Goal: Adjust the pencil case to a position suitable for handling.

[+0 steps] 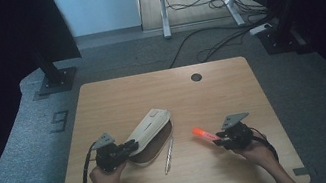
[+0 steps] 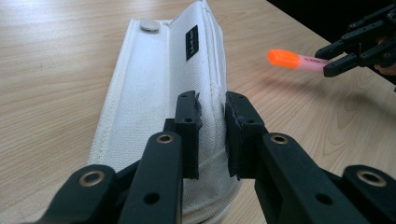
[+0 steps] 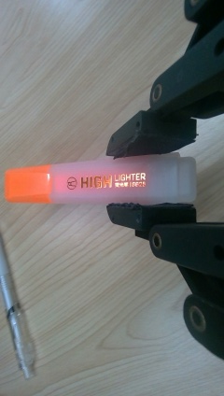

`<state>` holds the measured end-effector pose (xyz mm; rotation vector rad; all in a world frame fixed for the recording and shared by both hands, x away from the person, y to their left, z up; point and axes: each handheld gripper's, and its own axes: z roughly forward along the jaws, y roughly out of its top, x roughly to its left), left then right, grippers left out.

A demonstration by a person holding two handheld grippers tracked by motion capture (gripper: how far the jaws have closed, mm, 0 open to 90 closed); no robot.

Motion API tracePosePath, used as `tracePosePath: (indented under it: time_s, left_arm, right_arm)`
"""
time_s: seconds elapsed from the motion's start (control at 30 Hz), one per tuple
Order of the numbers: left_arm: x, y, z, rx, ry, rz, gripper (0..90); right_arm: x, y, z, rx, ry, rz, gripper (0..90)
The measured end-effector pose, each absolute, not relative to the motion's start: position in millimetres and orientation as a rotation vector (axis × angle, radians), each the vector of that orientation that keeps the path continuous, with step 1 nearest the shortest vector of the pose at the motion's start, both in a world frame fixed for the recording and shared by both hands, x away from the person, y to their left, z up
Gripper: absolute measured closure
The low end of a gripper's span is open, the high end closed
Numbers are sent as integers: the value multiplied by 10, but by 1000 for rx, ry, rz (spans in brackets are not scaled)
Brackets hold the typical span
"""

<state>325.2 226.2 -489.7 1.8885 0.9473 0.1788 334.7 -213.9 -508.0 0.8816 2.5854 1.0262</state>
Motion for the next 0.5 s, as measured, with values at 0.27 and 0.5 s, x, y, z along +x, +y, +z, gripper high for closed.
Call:
tracePosePath:
  time_s: [0.27,0.5]
  left_arm:
    - [3249,2268,-4891,1882,947,179,762]
    - [3248,2273,-4888,1884,946,179,762]
  right_arm:
    - [3425,-1940,-5040,841,2613,1043,651]
    - [3505,-1802,-5027,824,2631,1050,650]
